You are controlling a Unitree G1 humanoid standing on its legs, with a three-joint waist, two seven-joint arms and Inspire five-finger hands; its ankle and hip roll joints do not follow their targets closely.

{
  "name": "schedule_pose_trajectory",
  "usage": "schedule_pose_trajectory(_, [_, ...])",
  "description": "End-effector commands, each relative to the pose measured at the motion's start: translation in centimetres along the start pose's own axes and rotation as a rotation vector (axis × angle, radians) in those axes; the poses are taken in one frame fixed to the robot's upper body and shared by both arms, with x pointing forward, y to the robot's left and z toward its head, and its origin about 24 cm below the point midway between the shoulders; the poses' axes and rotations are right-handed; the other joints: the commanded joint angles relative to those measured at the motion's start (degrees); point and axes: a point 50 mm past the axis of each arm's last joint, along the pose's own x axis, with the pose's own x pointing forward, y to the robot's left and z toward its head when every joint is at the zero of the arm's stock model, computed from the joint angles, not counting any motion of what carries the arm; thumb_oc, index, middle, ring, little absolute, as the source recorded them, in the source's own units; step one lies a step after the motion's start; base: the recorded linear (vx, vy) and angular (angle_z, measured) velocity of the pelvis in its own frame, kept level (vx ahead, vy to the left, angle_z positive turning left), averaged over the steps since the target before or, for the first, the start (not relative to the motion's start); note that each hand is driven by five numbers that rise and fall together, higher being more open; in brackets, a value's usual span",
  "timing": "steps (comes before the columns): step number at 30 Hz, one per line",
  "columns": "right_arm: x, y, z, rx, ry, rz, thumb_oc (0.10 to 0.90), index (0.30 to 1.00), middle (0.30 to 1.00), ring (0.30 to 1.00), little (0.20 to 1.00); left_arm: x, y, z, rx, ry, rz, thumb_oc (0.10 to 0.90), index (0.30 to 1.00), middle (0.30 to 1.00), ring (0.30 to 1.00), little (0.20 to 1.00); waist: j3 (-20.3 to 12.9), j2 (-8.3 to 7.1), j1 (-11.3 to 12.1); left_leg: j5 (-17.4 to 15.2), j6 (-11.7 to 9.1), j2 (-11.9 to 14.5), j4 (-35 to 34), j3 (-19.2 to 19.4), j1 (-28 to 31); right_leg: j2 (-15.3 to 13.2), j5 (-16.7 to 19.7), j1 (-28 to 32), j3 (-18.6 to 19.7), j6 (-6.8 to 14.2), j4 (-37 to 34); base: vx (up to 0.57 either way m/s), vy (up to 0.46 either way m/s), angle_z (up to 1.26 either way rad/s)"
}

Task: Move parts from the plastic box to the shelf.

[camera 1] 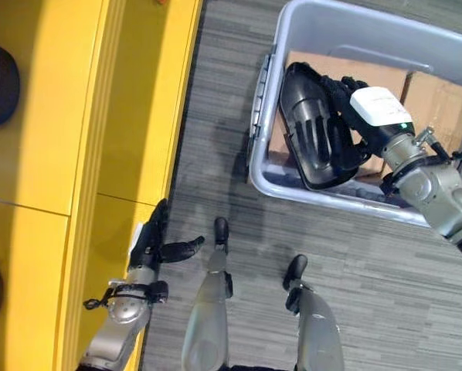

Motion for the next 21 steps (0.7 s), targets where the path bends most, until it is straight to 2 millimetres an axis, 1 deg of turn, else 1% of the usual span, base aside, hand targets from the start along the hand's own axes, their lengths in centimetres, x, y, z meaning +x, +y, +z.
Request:
schedule_pose_trajectory(1, [1.1, -7.4, 0.2, -0.128, -0.046, -0.204, 0.900, 1.000, 1.000, 1.000, 1.000, -0.2, -0.4, 3.0, -0.047, -0.171, -0.026, 0.900, 1.000, 1.000, 1.000, 1.000, -1.3, 1.09, -0.3, -1.6, -7.7, 8.8, -0.6, -0.4, 4.7, -1.4, 5.8, -3.5, -2.1, -0.4, -1.9, 0.01, -0.007, 0.04])
schedule_pose_trajectory(3, [1.4, -7.7, -0.1, -0.162, -0.029, -0.192, 0.900, 1.000, 1.000, 1.000, 1.000, -0.1, -0.4, 3.0, -0.049, -0.172, -0.026, 0.900, 1.000, 1.000, 1.000, 1.000, -1.3, 1.35, -0.2, -1.6, -7.7, 8.7, -0.7, -0.3, 4.0, -1.6, 5.8, -4.6, -2.2, -0.4, -1.6, 0.05, -0.009, 0.04])
schedule_pose_trajectory(4, [1.5, -7.6, -0.2, -0.164, -0.024, -0.188, 0.900, 1.000, 1.000, 1.000, 1.000, -0.2, -0.5, 3.0, -0.051, -0.169, -0.028, 0.900, 1.000, 1.000, 1.000, 1.000, -1.3, 1.41, -0.3, -2.5, -8.2, 8.6, -0.9, -0.6, 4.8, -1.6, 4.6, -4.1, -1.7, 0.3, -1.2, 0.09, -0.018, 0.02])
schedule_pose_trajectory(14, [2.2, -7.3, -0.6, -0.207, 0.009, -0.158, 0.900, 1.000, 1.000, 1.000, 1.000, 0.0, -1.0, 3.1, -0.069, -0.179, -0.029, 0.900, 1.000, 1.000, 1.000, 1.000, -1.3, 1.91, -0.2, -2.5, -8.0, 8.5, -1.0, -0.8, 2.0, -1.8, 4.4, -7.4, -1.8, 0.3, -0.1, 0.04, -0.008, 0.03])
schedule_pose_trajectory(15, [2.3, -6.9, -1.3, -0.229, 0.042, -0.133, 0.900, 1.000, 1.000, 1.000, 1.000, 0.1, -1.1, 3.3, -0.070, -0.187, -0.026, 0.900, 1.000, 1.000, 1.000, 1.000, -1.3, 2.12, -0.1, -2.4, -7.9, 8.3, -1.2, -1.0, 1.0, -1.8, 4.4, -8.6, -1.7, 0.3, 0.0, 0.04, 0.007, 0.01])
schedule_pose_trajectory(21, [2.5, -6.1, -2.4, -0.263, 0.095, -0.101, 0.900, 1.000, 1.000, 1.000, 1.000, 0.2, -1.2, 3.5, -0.083, -0.196, -0.014, 0.900, 1.000, 1.000, 1.000, 1.000, -1.3, 2.51, 0.1, -2.6, -7.7, 7.8, -1.0, -1.3, -0.9, -2.0, 4.3, -10.7, -1.6, 0.2, 0.7, 0.02, 0.005, 0.01])
